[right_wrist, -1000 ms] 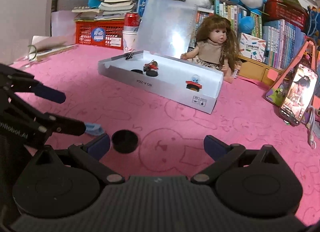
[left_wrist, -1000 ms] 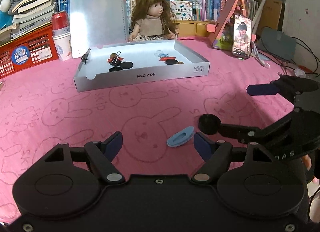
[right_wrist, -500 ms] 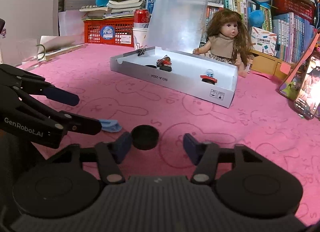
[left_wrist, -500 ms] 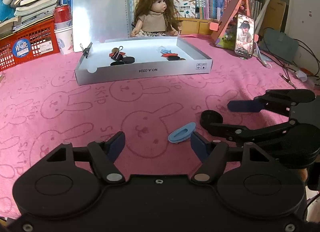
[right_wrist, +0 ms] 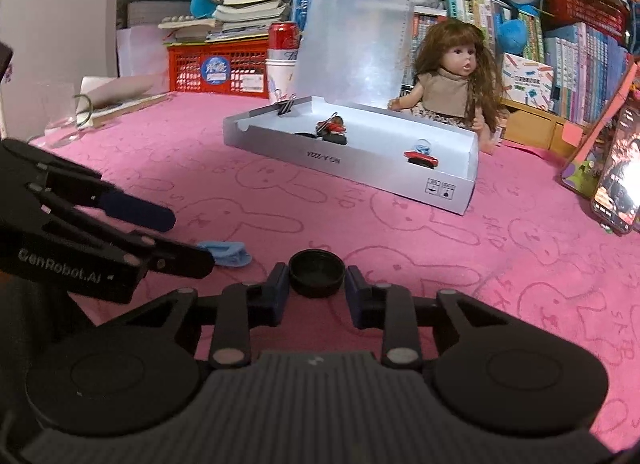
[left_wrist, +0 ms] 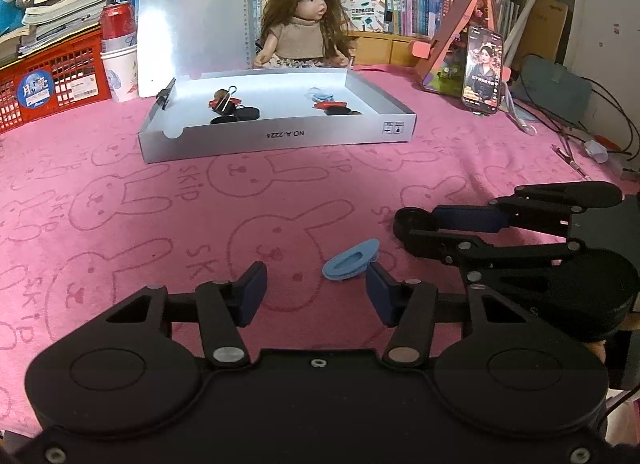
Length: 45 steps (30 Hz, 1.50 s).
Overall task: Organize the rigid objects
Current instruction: 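Grasp the light-blue clip with the left tool while the right tool grasps the black cap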
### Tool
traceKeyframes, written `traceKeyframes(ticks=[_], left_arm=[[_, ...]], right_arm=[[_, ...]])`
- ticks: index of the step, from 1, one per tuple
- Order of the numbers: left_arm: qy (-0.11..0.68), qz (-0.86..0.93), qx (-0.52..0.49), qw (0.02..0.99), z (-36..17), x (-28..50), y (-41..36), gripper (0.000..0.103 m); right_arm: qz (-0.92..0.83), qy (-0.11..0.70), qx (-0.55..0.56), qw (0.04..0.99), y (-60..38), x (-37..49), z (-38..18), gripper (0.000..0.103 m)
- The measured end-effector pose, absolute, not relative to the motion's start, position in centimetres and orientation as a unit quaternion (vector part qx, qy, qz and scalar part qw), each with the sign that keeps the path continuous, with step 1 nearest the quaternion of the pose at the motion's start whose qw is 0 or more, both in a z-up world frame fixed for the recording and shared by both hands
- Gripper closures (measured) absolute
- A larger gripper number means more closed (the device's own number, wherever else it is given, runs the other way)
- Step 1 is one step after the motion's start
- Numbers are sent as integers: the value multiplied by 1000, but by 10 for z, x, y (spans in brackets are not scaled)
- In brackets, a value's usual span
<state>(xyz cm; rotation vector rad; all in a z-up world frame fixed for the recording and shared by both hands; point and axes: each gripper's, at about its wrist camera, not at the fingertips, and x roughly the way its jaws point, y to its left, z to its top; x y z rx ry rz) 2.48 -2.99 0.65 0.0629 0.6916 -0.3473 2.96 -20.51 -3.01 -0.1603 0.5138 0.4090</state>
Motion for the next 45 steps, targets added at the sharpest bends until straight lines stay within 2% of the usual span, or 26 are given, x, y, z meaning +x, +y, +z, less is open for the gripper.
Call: traceKeyframes(ticks=[5, 7, 10, 16, 21, 24, 45], left_arm=[[339, -174, 25, 924, 5, 28, -37, 50], [338, -172, 24, 925, 4, 30, -39, 50], [337, -165, 11, 927, 3, 30, -40, 55], [333, -155, -29, 930, 2, 24, -45, 56], [323, -136, -41, 936, 0, 21, -52, 63], [318, -124, -33, 939, -2, 21, -56, 71], [313, -99, -11, 945, 6, 34, -49, 71]], right_arm=[[200, 257, -53, 944, -210, 36, -33, 60], [199, 258, -44, 944, -212, 38, -33, 65], [193, 251, -46, 947, -212, 35, -33, 65], [177, 236, -55, 954, -216, 28, -29, 65], [166, 235, -48, 957, -220, 26, -30, 65], [165, 236, -43, 957, -221, 25, -32, 65], [160, 233, -28, 959, -217, 31, -30, 65]])
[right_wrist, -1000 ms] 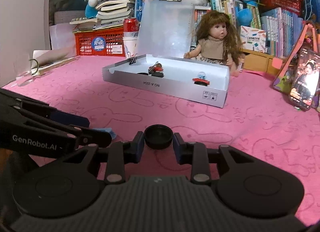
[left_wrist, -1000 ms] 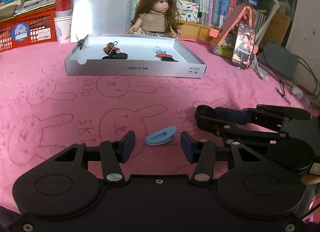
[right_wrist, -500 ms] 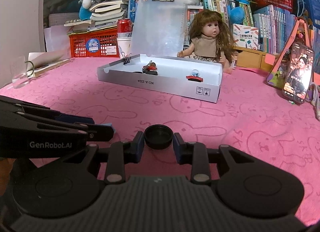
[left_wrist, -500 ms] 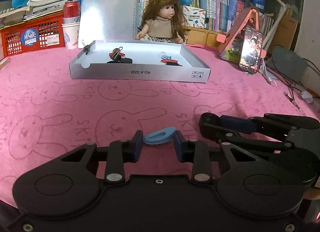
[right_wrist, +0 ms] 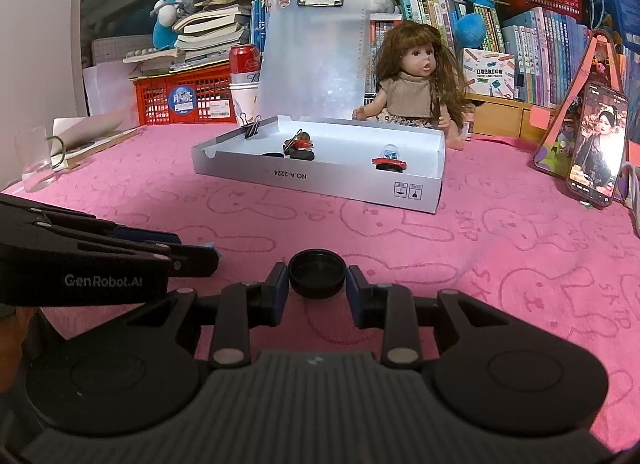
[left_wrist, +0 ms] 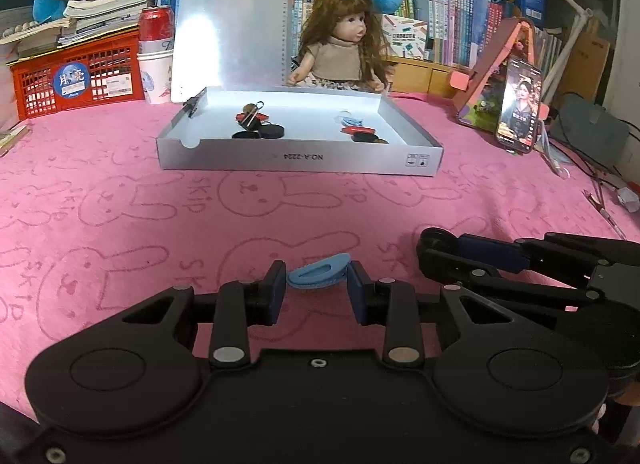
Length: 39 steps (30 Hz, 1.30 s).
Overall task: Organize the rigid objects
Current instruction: 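Carry the light-blue clip and black cap over the tray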
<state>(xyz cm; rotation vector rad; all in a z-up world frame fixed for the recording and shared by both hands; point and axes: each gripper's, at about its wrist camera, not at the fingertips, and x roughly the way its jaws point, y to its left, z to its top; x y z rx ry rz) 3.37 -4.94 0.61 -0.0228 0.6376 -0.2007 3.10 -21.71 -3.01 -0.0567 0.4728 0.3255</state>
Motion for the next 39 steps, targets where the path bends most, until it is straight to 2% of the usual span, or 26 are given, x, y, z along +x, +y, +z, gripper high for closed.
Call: traceKeyframes(ticks=[39], left_arm=[[285, -78, -25, 955, 36, 101, -23, 71]], right_arm=[[129, 232, -8, 964, -205, 94, -8, 65]])
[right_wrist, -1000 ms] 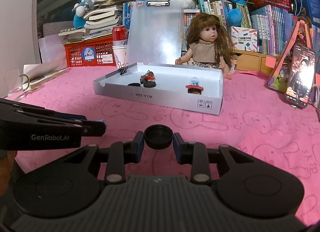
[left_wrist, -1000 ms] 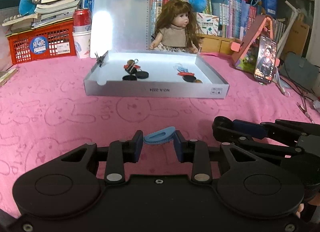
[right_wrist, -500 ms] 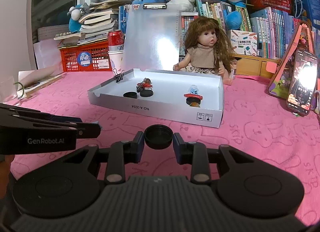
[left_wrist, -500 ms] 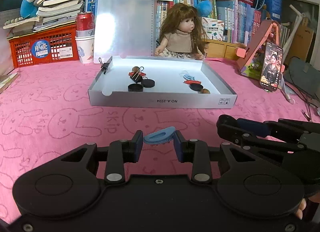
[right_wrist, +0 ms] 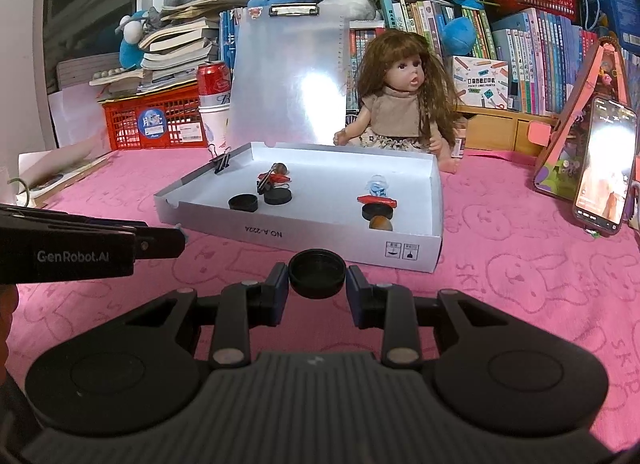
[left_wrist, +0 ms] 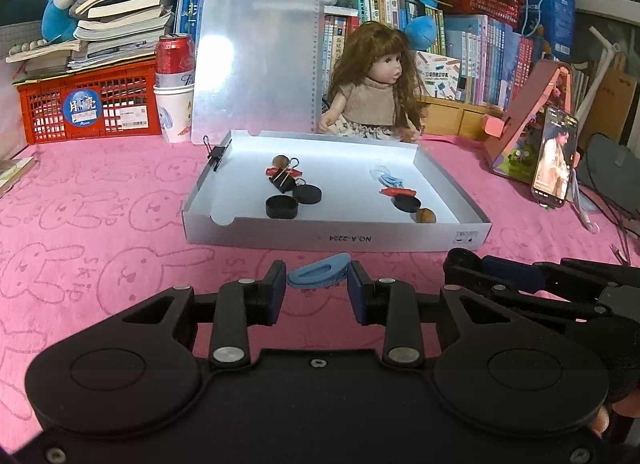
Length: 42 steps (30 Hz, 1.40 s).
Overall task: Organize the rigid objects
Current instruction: 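Carry the light-blue clip and black cap over the tray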
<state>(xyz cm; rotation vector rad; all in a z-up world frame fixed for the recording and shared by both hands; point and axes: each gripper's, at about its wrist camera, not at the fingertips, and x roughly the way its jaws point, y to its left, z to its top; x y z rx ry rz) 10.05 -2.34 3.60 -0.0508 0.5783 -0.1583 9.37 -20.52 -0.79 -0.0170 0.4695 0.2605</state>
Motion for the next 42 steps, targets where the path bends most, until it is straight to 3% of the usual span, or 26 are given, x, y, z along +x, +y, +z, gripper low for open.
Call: traceKeyframes(ticks=[42], left_arm=[[311, -94, -75, 943, 44, 189, -11, 71]], right_arm=[[123, 252, 51, 958, -208, 158, 1, 65]])
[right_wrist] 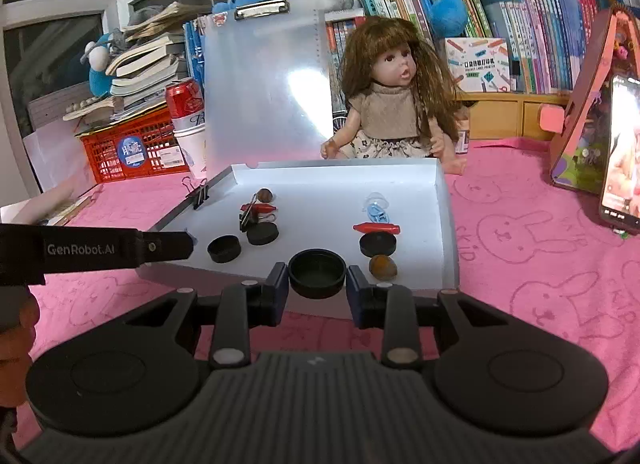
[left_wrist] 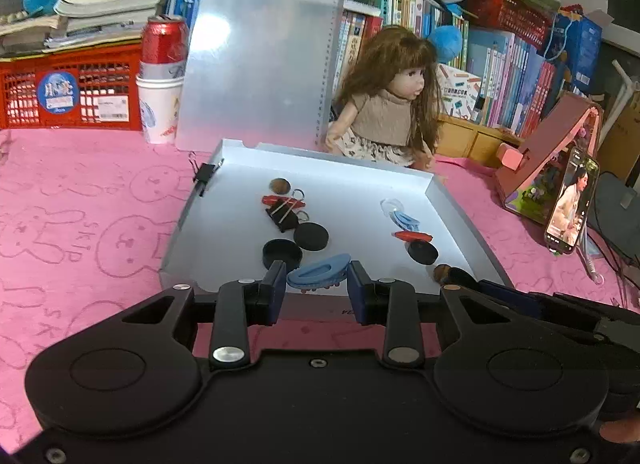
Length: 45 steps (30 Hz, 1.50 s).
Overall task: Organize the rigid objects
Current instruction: 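Carry the light-blue clip and black cap over the tray, then lower both items into the tray and open both tools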
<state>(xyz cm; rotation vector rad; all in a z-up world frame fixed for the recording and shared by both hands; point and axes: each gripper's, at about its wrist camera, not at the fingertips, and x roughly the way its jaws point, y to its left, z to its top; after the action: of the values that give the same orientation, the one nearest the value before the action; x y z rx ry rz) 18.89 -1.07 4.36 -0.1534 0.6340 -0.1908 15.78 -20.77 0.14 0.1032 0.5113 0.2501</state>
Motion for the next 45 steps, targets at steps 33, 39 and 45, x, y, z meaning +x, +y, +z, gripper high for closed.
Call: traceKeyframes(ticks=[33, 39, 45], left_arm=[[360, -114, -64, 924, 8, 261, -35, 71], [355, -105, -48, 927, 3, 269, -39, 71], [349, -95, -41, 932, 1, 277, -39, 71]], right_arm=[[114, 297, 43, 947, -201, 229, -21, 65], [108, 306, 42, 945, -200, 235, -25, 65], [104, 307, 39, 945, -200, 241, -24, 65]])
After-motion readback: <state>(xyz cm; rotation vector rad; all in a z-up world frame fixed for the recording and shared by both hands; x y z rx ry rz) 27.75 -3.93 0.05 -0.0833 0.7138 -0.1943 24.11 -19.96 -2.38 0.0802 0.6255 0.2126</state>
